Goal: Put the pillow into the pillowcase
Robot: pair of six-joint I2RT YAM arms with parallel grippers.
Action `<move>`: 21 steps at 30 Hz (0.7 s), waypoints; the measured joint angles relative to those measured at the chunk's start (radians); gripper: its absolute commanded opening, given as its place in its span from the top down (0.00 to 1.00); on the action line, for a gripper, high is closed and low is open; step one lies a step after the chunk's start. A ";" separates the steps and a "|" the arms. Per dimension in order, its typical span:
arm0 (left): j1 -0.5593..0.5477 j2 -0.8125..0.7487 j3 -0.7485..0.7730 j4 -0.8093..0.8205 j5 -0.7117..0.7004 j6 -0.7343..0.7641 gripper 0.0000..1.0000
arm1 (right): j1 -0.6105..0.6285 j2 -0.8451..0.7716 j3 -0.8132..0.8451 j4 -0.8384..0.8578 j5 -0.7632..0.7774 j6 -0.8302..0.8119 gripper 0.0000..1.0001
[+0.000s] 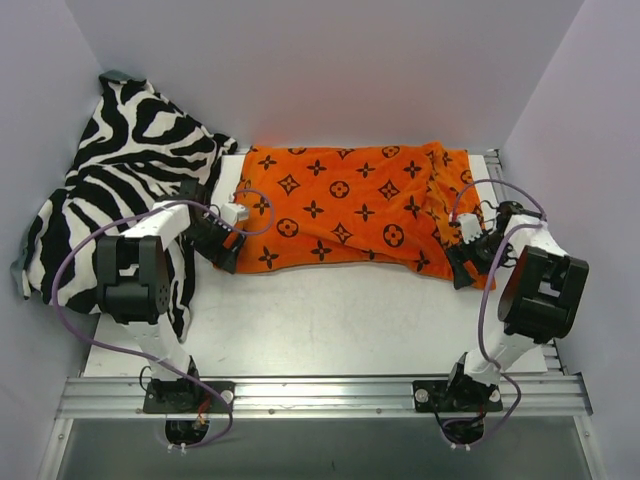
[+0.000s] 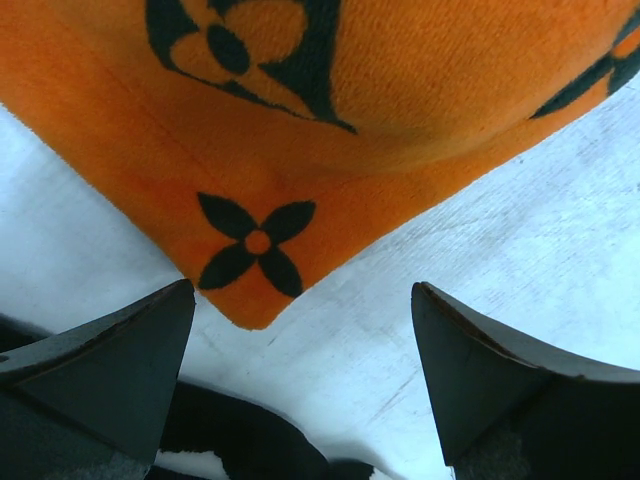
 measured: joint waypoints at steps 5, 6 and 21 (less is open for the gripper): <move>-0.003 0.019 -0.001 0.024 -0.022 0.010 0.03 | 0.053 0.087 -0.012 0.124 0.088 -0.006 0.20; -0.003 0.029 -0.002 0.032 -0.028 0.011 0.03 | 0.058 0.091 -0.011 0.142 0.095 -0.007 0.23; -0.052 0.038 -0.023 0.157 -0.121 0.004 1.00 | 0.050 0.074 -0.015 0.195 0.141 0.069 1.00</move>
